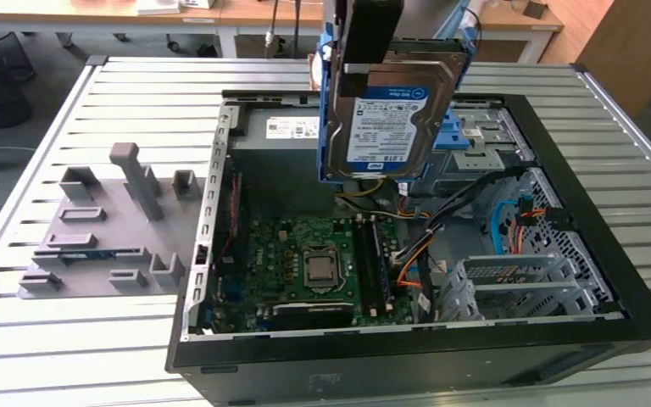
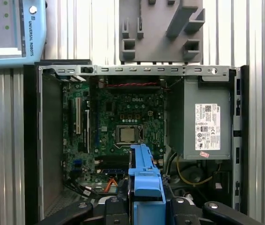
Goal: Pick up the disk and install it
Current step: 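Insert the disk into the insertion slot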
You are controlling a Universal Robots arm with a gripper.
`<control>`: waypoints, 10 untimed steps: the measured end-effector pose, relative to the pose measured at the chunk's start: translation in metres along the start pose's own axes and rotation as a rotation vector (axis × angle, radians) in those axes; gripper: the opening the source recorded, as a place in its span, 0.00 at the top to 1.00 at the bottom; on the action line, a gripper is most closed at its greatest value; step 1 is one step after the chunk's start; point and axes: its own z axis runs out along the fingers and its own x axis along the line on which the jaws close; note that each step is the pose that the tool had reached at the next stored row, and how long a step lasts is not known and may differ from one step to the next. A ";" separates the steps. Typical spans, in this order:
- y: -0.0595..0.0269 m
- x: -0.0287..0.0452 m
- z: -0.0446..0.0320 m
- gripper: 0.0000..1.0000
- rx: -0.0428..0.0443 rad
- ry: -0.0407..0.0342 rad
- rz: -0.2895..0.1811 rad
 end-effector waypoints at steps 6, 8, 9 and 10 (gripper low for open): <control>-0.0104 0.0000 0.0004 0.64 0.0000 0.0000 0.000; -0.0147 0.0000 0.0008 0.64 0.0000 0.0000 0.000; -0.0152 0.0003 0.0009 0.64 -0.0001 0.0001 0.000; -0.0154 0.0013 0.0011 0.64 -0.0001 0.0002 0.000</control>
